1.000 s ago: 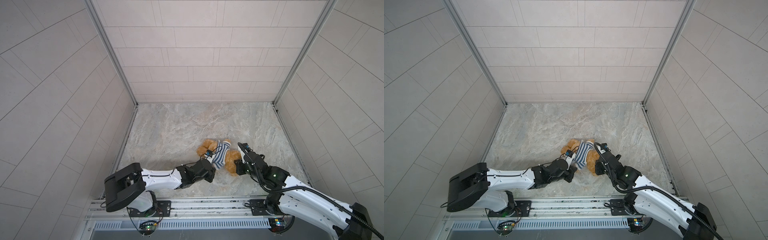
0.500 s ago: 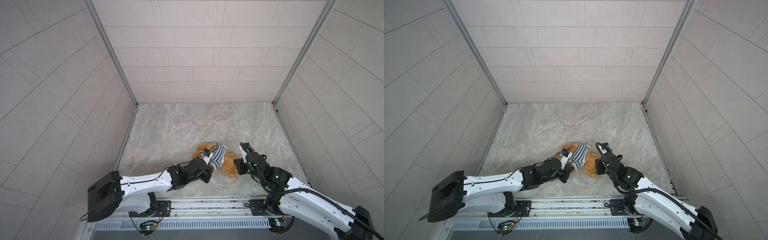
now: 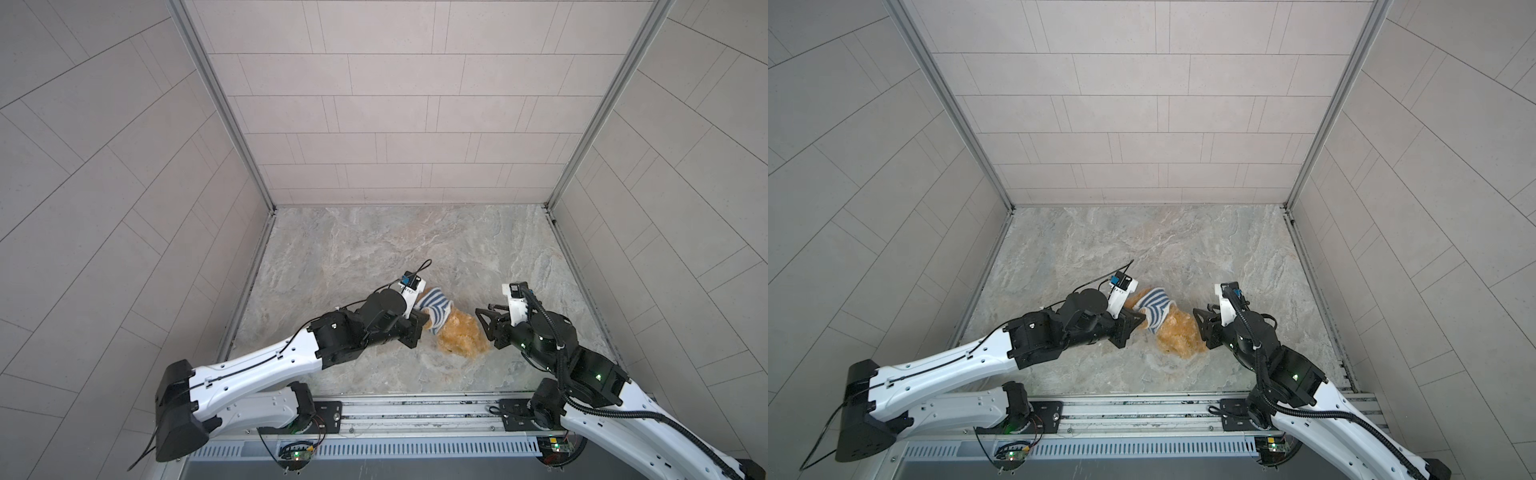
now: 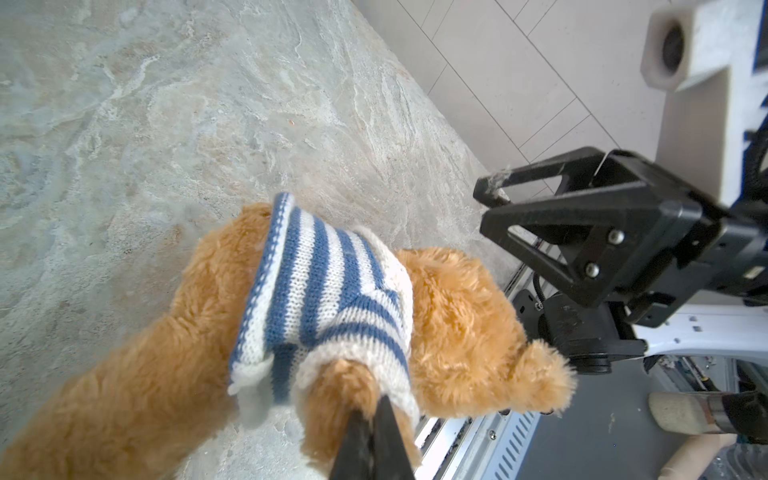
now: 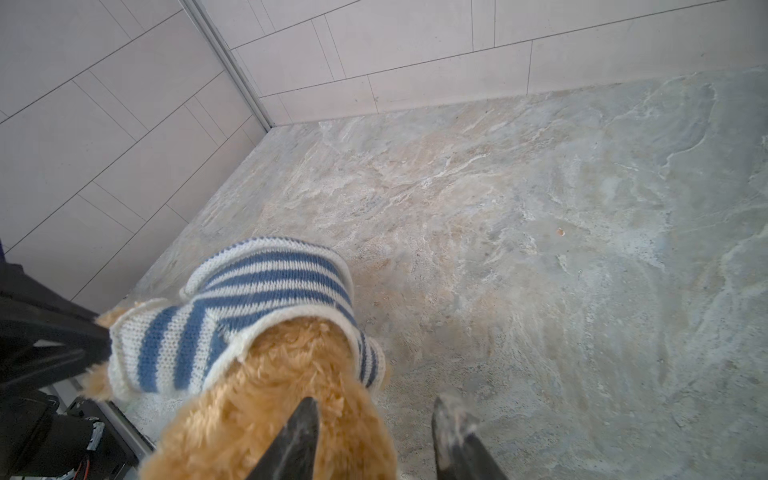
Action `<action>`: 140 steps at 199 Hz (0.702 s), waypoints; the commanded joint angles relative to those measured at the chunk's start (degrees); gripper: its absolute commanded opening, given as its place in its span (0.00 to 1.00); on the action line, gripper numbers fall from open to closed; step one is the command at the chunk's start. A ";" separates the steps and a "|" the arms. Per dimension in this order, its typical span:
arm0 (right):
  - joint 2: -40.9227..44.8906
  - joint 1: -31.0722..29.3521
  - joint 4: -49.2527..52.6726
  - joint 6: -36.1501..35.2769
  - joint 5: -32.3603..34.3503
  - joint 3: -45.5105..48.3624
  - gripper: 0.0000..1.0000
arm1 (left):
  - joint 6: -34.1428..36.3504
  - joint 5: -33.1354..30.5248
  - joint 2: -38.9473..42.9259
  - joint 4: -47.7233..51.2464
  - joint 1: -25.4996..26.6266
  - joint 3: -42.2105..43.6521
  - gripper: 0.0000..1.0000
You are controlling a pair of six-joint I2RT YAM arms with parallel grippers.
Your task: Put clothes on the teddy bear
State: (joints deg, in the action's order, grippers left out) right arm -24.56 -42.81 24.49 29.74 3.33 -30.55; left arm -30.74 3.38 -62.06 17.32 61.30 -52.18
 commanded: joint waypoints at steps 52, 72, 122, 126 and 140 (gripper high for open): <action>5.15 -0.08 -1.10 -4.73 -8.17 0.26 0.54 | -6.55 11.03 -3.14 3.16 -6.35 -6.27 0.00; 5.14 -0.17 -1.96 -5.53 -11.12 0.55 0.55 | -6.01 11.25 -4.57 3.79 -6.80 -7.71 0.00; 5.06 -0.35 -3.12 -8.06 -15.99 2.04 0.57 | -6.76 12.35 -6.14 3.37 -7.66 -8.02 0.00; 5.01 -0.35 -2.92 -8.23 -15.91 2.09 0.57 | -6.82 12.43 -6.22 3.32 -7.76 -8.02 0.00; 4.55 -0.35 -2.50 -8.78 -15.73 2.63 0.58 | -6.88 12.74 -6.35 3.11 -7.96 -7.93 0.00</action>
State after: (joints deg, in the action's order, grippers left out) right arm -19.88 -42.85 22.87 23.22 -10.68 -28.84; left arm -37.41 15.09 -68.38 22.57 53.93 -57.95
